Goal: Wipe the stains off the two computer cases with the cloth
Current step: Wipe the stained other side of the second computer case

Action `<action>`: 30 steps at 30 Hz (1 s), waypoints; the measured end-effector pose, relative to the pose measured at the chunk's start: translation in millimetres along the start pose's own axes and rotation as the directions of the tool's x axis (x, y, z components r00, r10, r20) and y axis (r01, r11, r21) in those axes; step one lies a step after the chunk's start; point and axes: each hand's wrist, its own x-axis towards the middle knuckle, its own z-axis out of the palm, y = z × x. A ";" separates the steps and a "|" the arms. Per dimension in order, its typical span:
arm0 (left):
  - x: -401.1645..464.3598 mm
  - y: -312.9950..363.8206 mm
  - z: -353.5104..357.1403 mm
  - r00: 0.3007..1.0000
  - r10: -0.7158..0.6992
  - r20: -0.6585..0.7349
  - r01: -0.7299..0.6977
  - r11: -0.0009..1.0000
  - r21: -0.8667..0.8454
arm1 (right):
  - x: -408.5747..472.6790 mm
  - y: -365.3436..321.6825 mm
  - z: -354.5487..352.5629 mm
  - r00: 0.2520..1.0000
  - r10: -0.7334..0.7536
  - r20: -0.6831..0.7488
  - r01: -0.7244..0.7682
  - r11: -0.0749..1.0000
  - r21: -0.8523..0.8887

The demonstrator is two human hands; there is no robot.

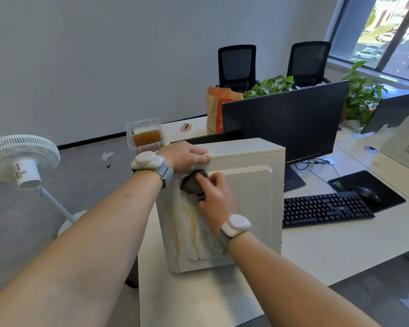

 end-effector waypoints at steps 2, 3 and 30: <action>1.8 -1.7 -0.4 1.000 0.001 0.008 -0.001 1.000 -0.025 | 5.3 -9.6 -4.1 0.987 -0.132 0.087 0.138 0.988 -0.070; 2.0 -4.2 -0.3 1.000 -0.002 0.006 0.002 0.999 -0.043 | 7.6 -6.8 -9.0 0.980 -0.169 0.106 0.180 0.979 -0.100; -4.5 4.5 -1.6 1.000 0.011 -0.017 -0.011 1.000 -0.021 | -9.6 88.1 -64.7 0.976 0.154 -0.155 -0.180 0.969 -0.167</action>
